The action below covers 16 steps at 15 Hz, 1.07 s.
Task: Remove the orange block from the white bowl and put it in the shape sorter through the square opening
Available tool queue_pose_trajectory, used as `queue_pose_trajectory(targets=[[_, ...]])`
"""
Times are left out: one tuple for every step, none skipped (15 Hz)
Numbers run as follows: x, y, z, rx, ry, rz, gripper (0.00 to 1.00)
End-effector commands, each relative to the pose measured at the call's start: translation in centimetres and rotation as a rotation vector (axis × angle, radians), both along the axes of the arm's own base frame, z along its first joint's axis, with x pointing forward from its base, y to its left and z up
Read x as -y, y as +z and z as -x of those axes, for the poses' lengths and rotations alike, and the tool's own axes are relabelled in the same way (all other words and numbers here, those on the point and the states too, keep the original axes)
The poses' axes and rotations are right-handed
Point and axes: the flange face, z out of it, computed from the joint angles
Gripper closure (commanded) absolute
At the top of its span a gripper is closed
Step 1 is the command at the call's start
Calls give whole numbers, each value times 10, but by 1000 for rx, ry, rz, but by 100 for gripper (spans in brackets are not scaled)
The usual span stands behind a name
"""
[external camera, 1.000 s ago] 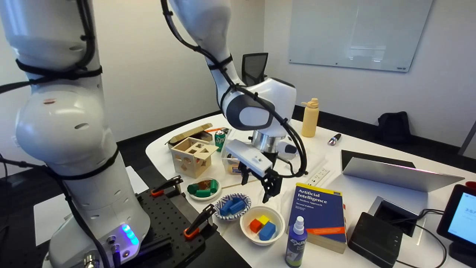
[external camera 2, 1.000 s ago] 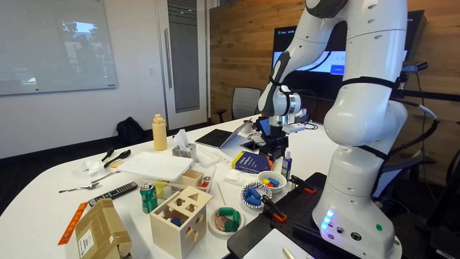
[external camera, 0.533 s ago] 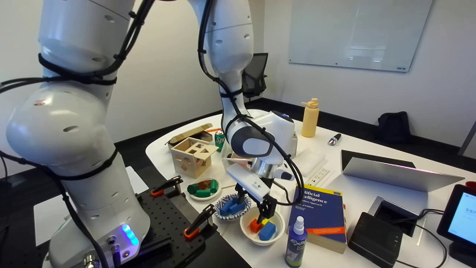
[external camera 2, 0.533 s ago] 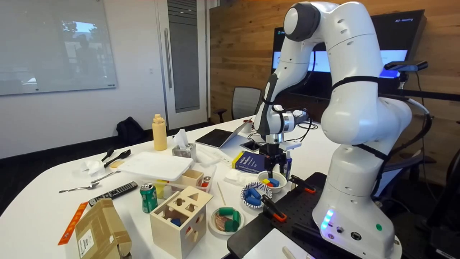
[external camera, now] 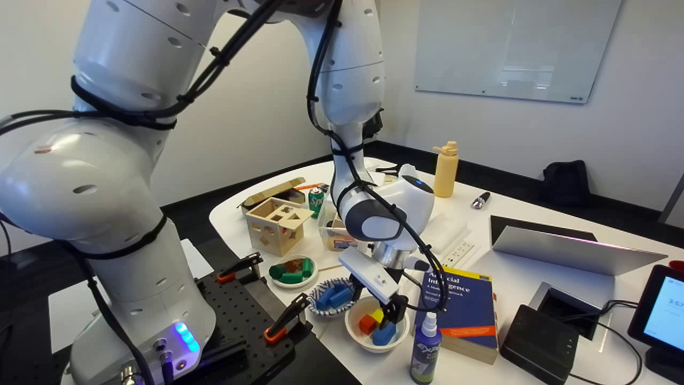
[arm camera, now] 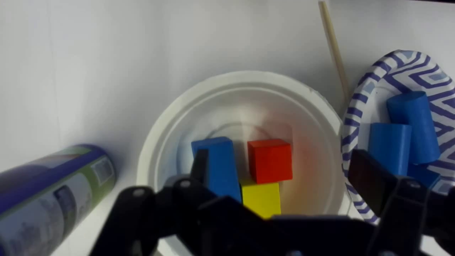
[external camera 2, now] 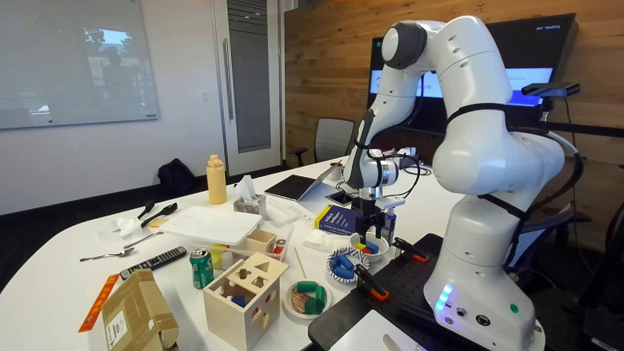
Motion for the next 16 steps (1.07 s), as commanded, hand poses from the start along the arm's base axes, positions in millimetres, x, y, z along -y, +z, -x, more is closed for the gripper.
queue_pose_trajectory(targets=[[-4, -15, -7, 2, 5, 7, 0], [-5, -17, -8, 2, 8, 7, 0], [-5, -19, -9, 1, 11, 7, 0], [-6, -20, -10, 3, 12, 7, 0], [-6, -22, -11, 4, 11, 10, 0], [-6, -23, -11, 2, 10, 13, 0], [-5, -24, -11, 1, 12, 16, 0], [-6, -26, -11, -2, 12, 17, 19], [-6, -27, -11, -4, 13, 16, 26], [-6, -28, -10, -7, 13, 15, 34], [-6, -28, -10, -9, 13, 16, 42], [-7, -29, -9, -11, 14, 16, 49], [-7, -29, -9, -13, 14, 16, 58], [-7, -29, -9, -13, 14, 17, 65], [-7, -29, -9, -13, 15, 19, 73], [-7, -29, -9, -14, 14, 22, 80]])
